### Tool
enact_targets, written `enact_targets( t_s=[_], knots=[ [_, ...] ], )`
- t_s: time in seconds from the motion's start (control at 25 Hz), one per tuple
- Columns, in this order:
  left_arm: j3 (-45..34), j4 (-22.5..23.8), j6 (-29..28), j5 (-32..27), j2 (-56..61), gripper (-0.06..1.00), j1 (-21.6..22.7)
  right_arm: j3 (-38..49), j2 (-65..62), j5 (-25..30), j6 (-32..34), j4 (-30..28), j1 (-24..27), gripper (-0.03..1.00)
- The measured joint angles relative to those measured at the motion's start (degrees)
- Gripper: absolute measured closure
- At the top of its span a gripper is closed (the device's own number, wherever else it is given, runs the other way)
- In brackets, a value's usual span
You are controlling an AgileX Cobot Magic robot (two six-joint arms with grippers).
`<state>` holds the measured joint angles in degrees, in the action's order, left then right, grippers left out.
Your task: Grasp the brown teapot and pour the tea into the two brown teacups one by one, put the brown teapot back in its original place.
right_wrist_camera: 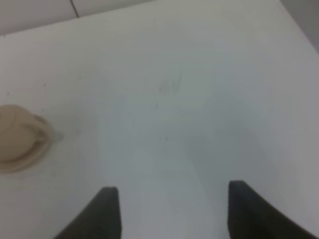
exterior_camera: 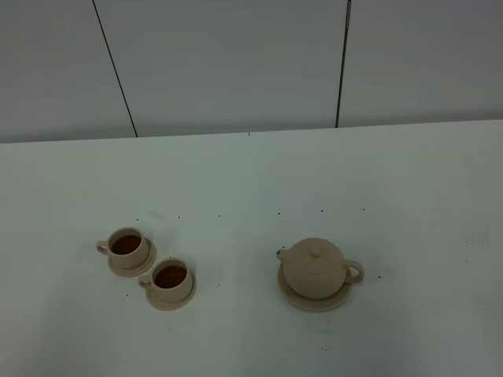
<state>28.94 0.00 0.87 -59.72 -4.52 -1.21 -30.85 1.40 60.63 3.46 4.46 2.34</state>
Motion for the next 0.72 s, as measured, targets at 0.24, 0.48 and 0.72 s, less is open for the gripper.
enact_targets(
  t_s=[0.24,0.48,0.72],
  knots=[
    [0.0,0.0,0.0,0.0,0.0,0.71,0.0,1.11,-0.5,-0.2,-1.29,0.0,0.0,0.5],
    [0.0,0.0,0.0,0.0,0.0,0.71,0.0,1.88,-0.5,-0.35,-3.46,0.0,0.0,0.5],
    [0.0,0.0,0.0,0.0,0.0,0.71,0.0,2.56,-0.5,0.15,-3.8,0.0,0.0,0.5]
  ],
)
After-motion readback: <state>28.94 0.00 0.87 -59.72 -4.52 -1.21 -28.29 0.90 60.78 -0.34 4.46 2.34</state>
